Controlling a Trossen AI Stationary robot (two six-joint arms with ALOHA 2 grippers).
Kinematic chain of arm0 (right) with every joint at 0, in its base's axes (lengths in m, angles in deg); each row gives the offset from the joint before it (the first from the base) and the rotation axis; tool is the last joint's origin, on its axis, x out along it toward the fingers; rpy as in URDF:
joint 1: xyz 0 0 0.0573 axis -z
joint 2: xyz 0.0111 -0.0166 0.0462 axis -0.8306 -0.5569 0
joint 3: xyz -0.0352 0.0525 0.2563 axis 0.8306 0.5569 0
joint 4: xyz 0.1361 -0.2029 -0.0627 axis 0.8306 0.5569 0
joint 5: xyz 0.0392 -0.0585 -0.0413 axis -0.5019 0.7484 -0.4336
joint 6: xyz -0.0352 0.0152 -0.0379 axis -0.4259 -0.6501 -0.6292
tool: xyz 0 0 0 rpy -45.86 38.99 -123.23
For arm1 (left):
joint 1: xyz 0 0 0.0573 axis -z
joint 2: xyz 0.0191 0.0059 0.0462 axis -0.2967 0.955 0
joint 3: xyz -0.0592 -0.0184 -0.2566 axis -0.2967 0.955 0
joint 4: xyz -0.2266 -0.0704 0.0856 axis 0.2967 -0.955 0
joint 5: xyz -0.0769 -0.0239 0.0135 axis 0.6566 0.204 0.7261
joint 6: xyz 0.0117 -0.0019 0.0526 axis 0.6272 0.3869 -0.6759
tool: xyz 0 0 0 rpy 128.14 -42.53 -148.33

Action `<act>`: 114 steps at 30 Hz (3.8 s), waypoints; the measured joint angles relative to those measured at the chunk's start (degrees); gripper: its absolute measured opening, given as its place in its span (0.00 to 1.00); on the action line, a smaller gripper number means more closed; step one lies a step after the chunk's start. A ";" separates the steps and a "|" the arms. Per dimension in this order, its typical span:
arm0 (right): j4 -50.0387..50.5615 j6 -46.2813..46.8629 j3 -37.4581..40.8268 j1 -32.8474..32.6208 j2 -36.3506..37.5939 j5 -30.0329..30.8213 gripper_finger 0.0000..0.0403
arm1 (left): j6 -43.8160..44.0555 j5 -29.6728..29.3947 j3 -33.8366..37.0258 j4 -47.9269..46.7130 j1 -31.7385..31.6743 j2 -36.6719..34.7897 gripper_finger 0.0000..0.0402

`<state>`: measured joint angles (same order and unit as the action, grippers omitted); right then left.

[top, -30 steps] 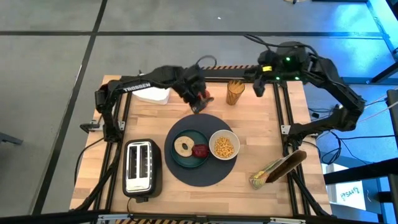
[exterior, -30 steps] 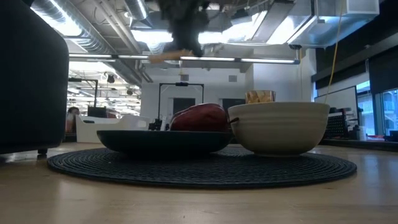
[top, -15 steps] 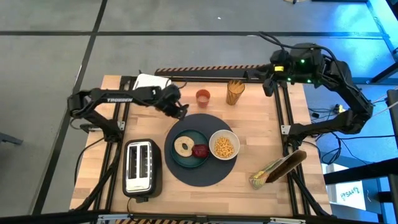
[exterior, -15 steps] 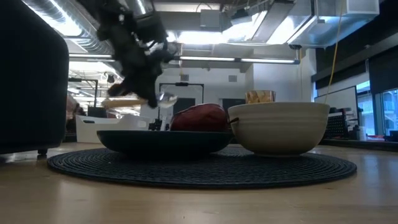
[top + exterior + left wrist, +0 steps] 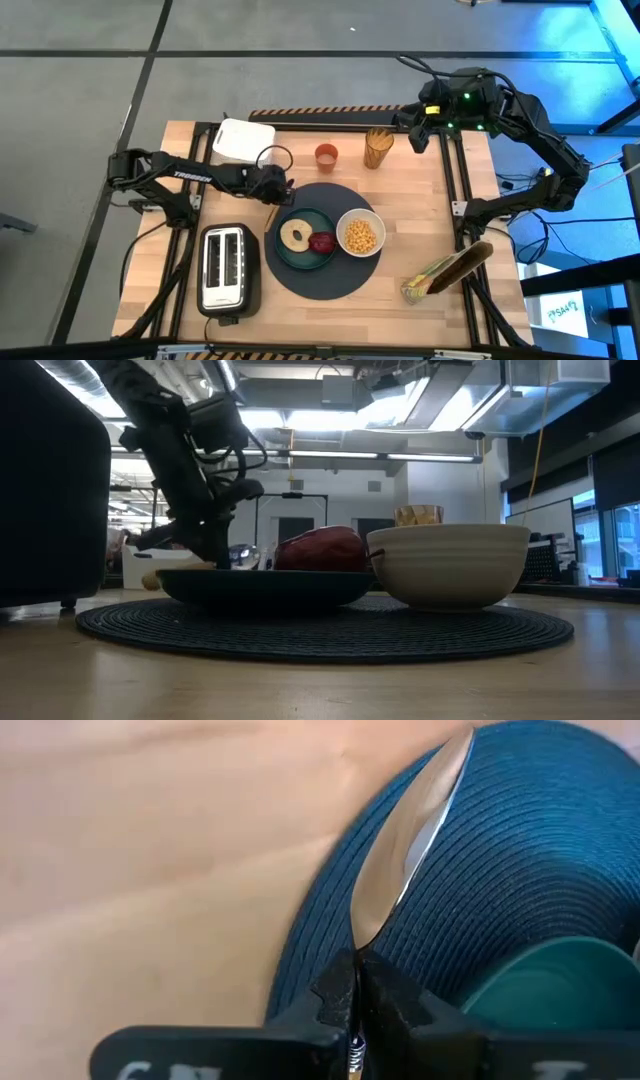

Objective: Arrange a breakfast setting
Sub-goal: Put the orange spoon on the table mat, then put the orange cup on the table mat

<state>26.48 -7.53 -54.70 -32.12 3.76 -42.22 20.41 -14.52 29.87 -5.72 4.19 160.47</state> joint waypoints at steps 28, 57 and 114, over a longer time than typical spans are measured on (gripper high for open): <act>-4.29 0.00 0.00 -0.02 -0.62 0.64 0.30 | 22.13 -4.93 0.66 -0.49 11.05 3.80 0.05; -6.75 1.47 0.04 0.02 -7.99 -3.11 0.30 | 9.80 -4.05 0.62 -4.78 6.72 -14.11 0.39; 15.96 12.11 0.04 8.20 -27.90 7.91 0.54 | -47.84 4.56 -61.20 -31.03 -18.80 32.38 0.39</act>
<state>42.43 4.57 -54.65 -23.93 -24.14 -34.31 -27.42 -9.96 -31.33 -36.75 -14.61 192.85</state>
